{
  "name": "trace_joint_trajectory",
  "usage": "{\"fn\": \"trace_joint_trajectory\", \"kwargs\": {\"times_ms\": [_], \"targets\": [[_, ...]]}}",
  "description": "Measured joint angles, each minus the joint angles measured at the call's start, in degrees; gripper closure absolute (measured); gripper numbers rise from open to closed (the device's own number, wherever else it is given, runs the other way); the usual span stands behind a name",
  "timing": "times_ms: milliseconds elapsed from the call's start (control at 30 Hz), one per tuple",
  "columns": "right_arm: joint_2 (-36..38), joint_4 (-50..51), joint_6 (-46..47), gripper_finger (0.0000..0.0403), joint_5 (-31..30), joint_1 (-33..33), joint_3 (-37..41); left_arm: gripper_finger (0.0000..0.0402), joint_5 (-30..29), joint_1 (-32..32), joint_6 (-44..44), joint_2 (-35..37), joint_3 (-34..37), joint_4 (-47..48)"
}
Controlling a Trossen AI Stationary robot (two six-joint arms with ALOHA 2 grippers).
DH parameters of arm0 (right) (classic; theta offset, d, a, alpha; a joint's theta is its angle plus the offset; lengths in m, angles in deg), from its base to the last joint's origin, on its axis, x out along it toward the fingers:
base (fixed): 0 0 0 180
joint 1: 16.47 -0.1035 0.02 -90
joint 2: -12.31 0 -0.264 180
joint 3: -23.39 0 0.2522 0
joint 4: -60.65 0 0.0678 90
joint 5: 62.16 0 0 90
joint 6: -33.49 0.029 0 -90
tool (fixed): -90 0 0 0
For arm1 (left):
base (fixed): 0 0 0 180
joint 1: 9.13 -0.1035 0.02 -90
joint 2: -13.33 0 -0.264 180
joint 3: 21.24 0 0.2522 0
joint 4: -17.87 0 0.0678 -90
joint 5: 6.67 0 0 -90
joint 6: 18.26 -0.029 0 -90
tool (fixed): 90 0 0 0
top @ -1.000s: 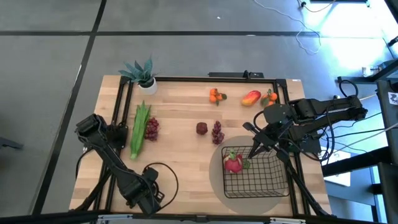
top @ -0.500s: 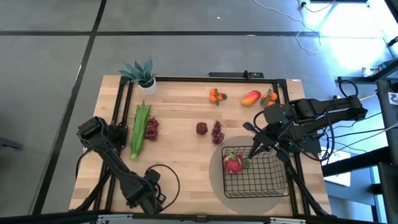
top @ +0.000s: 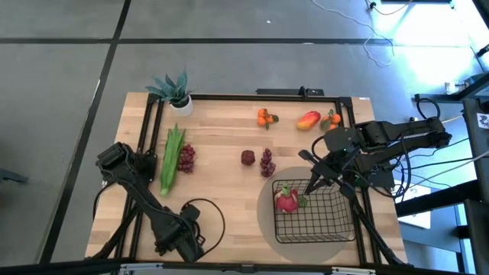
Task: Build produce basket
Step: Put the black mangosteen into the black wire basket
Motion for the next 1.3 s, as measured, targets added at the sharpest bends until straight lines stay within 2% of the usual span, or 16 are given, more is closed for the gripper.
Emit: {"fn": "trace_joint_trajectory", "kwargs": {"times_ms": [200,500,700,867,1000,1167,1300], "targets": [[1.9,0.3,2.1,0.0403,-0.3,0.0,0.0,0.0399,-3.2,-4.7,-10.7,0.0,-7.1,4.3],[6.1,5.3,2.8,0.0403,-7.8,-0.9,0.0,0.0400,-10.7,-12.6,-29.8,0.1,-21.5,10.2],[7.0,5.3,3.7,0.0403,-9.7,-2.3,0.0,0.0400,-12.1,-16.1,-36.5,0.1,-24.2,13.1],[6.7,5.6,3.7,0.0403,-10.9,-2.9,0.0,0.0401,-11.7,-16.5,-36.2,0.1,-24.2,15.4],[6.0,5.3,4.8,0.0403,-11.4,-2.8,0.0,0.0401,-8.4,-15.4,-32.8,0.1,-24.2,16.0],[3.7,5.1,5.0,0.0403,-14.0,-2.8,0.0,0.0401,-7.1,-12.0,-24.6,0.1,-24.2,16.0],[1.0,5.1,4.8,0.0403,-14.3,-2.8,0.0,0.0401,-7.1,-9.4,-13.0,0.1,-24.2,16.0]]}}
